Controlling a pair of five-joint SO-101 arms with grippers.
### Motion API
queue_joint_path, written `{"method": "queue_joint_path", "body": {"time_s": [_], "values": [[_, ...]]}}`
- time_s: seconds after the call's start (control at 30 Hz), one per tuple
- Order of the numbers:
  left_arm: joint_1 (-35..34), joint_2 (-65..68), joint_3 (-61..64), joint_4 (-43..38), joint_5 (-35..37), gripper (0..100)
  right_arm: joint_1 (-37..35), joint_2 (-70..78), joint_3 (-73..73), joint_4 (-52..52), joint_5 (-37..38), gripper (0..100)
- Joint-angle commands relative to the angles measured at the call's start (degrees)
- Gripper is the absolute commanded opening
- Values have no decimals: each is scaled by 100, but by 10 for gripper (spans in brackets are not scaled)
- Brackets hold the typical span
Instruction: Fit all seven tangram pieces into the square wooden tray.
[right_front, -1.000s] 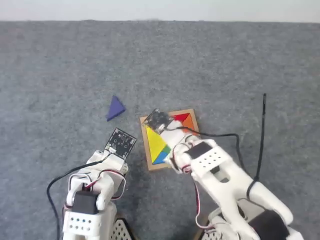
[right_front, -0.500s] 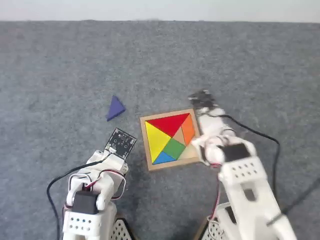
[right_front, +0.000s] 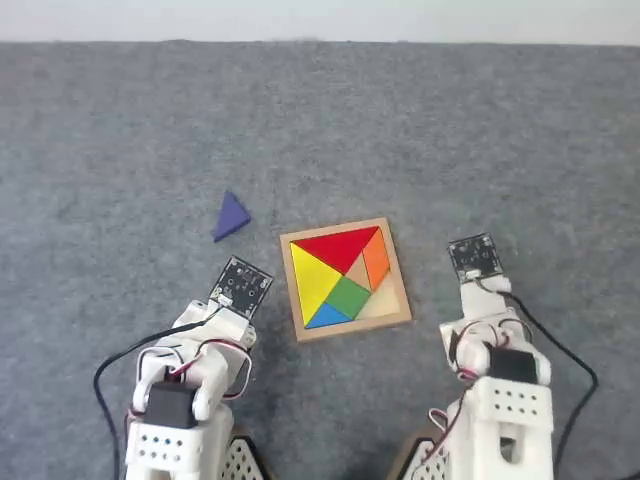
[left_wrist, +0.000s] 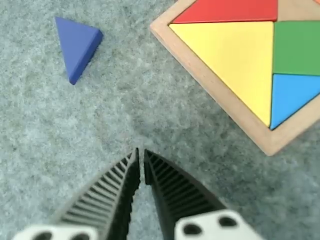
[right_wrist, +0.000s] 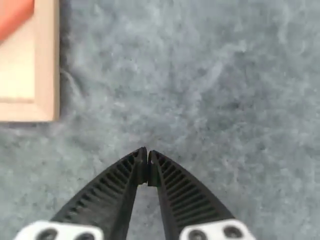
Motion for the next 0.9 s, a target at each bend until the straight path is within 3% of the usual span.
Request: {"method": "queue_joint_path", "body": {"time_s": [0.0,0.17,0.3,0.43,0.6,0.87], "values": [[-35,-105,-57,-44,-62,20,-66,-321,53,-84,44,8],[-149,-105,-57,-774,-88,21,-92,-567,202,-84,44,9],[-378,-105,-242,-967,-1046,21,-75,-725,281,-84,44,9],[-1081,-70,-936,-1152,-870,23,-92,-901,387,-92,44,9],[-1380,185,-2211,-607,-1046,23,-101,-1235,554,-75,26,9],[-1371,3798,-4444,-88,-633,30,-101,-1833,862,-31,26,9]]}}
